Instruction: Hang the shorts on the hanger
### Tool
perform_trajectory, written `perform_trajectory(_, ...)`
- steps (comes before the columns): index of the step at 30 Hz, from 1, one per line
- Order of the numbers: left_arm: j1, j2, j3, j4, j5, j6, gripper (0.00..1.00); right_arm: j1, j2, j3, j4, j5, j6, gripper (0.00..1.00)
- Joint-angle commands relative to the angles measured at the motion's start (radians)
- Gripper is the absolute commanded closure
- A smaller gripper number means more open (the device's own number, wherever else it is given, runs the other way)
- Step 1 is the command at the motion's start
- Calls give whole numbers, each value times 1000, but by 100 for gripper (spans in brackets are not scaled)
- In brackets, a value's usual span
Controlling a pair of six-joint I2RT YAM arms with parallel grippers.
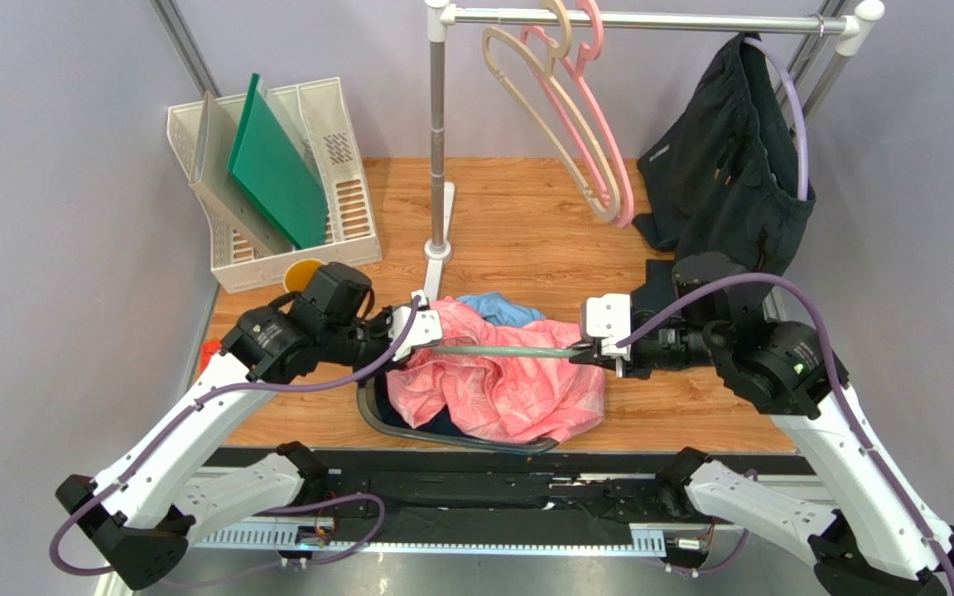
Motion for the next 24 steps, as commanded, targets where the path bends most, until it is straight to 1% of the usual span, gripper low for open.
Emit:
perform_trajectory(1, -1, -9, 62, -53, -16, 5, 100, 13, 15, 5, 91, -29, -80, 100)
perform_trajectory(6, -3, -5, 89, -85, -45, 68, 100, 32, 43, -10, 110, -35, -132, 100)
perform_trajectory(9, -1, -7, 109, -93, -34, 87, 100, 66, 60, -32, 160, -5, -140, 100)
perform_trajectory(14, -3, 30, 152, -142, -27, 100, 100, 115, 86, -73, 286, 87, -99, 100)
perform_trajectory(16, -3, 44, 180, -151, -17, 88, 100, 135, 92, -75, 312, 97, -94, 100)
perform_trajectory(19, -1, 74, 227, -144, -10, 56, 100, 169, 107, -73, 354, 112, -45, 100)
perform_trajectory(21, -1, 111, 273, -147, 7, 47, 100, 213, 129, -72, 389, 149, -1, 100)
perform_trajectory(24, -4, 157, 313, -159, 21, 48, 100, 240, 150, -72, 432, 204, 70, 100)
